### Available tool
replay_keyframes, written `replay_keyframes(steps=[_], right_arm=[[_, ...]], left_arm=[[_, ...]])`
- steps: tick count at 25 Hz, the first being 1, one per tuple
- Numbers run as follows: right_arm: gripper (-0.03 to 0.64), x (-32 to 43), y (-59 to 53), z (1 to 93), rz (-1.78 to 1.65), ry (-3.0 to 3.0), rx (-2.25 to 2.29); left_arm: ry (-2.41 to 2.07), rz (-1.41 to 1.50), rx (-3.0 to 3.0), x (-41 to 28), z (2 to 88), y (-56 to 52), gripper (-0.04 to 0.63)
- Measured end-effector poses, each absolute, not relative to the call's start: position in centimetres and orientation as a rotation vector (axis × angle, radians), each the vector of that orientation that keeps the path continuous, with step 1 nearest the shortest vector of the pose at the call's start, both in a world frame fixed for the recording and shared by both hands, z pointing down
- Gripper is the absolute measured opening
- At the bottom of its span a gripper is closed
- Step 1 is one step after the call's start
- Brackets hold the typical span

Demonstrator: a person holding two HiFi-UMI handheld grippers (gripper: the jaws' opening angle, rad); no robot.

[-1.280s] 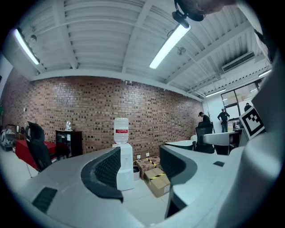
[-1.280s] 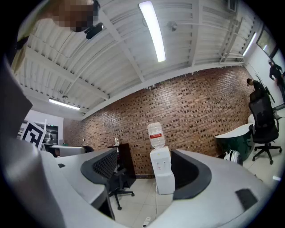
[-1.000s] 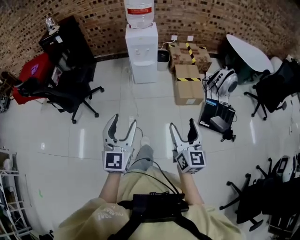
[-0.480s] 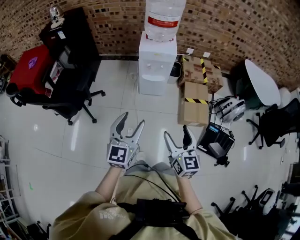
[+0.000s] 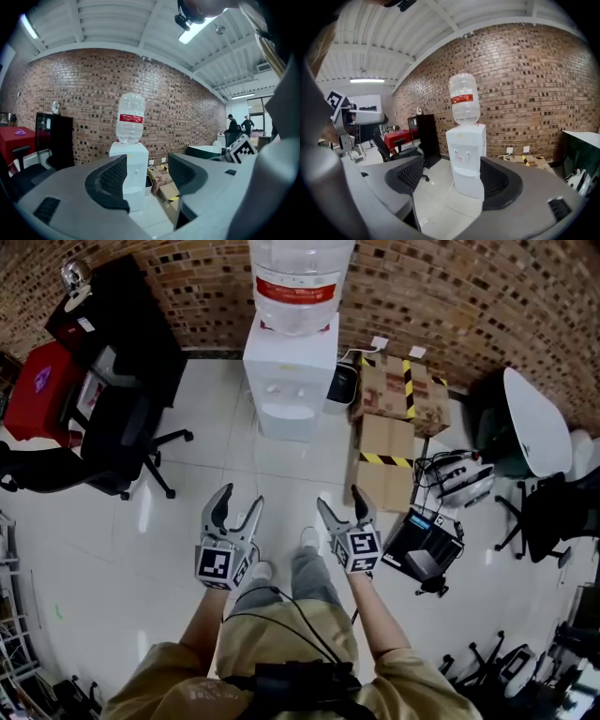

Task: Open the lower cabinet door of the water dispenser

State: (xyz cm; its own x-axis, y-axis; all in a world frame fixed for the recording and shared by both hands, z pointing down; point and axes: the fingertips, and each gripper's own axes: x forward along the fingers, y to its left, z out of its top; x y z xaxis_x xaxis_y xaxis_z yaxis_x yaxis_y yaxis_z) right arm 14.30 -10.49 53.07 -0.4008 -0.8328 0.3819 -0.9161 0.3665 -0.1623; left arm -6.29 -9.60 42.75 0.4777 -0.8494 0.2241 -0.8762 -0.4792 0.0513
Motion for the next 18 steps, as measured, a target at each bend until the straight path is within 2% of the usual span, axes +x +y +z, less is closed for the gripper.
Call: replay_keyframes(steps=[5,10,18], right_arm=[[0.39,18.3,-19.4,63.3,0.579,-2.38,1.426],[0.39,18.1,-25.9,75.7,0.683,-2.305,1.286],[0.38,17.9,-36.1,94.6,0.699,-2.187,1.254]], left_arm=[[-1.522,0.221,2.514,-2.2,46.3,-14.3,0.256],[-1.523,0.201,2.447,-0.5,50.6,-18.2,0.256],[-1.523,0.198,2.442,-3.1,62.4,-23.9,0.256]])
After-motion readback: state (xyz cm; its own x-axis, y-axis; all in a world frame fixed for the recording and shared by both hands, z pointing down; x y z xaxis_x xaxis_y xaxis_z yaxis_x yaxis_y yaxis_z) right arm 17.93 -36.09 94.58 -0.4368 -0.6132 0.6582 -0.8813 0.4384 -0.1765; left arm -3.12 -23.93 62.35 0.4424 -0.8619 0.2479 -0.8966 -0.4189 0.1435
